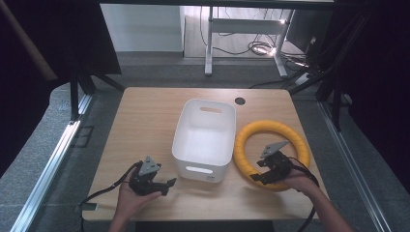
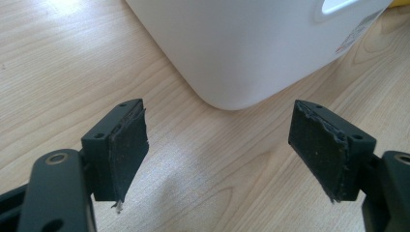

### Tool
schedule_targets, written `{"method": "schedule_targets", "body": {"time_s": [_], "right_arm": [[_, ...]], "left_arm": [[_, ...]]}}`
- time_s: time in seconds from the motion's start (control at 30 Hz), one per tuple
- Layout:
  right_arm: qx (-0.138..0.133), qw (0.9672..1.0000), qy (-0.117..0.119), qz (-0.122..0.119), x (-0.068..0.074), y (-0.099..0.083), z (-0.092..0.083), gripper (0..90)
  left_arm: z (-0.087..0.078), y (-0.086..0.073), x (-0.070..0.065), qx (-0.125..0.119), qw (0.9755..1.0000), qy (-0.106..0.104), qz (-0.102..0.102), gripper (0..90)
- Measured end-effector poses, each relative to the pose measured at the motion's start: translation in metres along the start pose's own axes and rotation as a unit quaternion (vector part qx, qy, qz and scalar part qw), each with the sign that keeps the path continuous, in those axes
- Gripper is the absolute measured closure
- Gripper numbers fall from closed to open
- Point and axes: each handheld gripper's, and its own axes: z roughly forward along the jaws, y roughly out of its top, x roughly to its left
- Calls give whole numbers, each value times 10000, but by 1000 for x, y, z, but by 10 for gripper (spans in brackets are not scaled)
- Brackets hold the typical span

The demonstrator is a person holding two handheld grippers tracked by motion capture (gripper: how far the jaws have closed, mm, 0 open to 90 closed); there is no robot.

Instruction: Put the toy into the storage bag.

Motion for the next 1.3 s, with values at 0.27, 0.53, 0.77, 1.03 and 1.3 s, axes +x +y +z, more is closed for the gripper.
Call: {"method": "schedule_targets", "body": {"time_s": [0.27,0.53,0.77,1.03,1.3], "right_arm": [[450,9989,-57,-143,-2,1,7,364],[1047,9936,-106,-417,0,1,17,367],[1392,9882,-222,-601,1,2,22,386],[1606,9843,-151,-717,2,3,29,451],[1845,9799,-69,-754,3,6,37,483]], "left_arm": [[0,0,0,10,10000,6,0,218],[1,0,0,22,10000,-10,-3,218],[0,0,0,-17,10000,-56,-24,218],[2,0,0,17,10000,-47,-12,218],[2,0,0,26,10000,-37,1,218]]}}
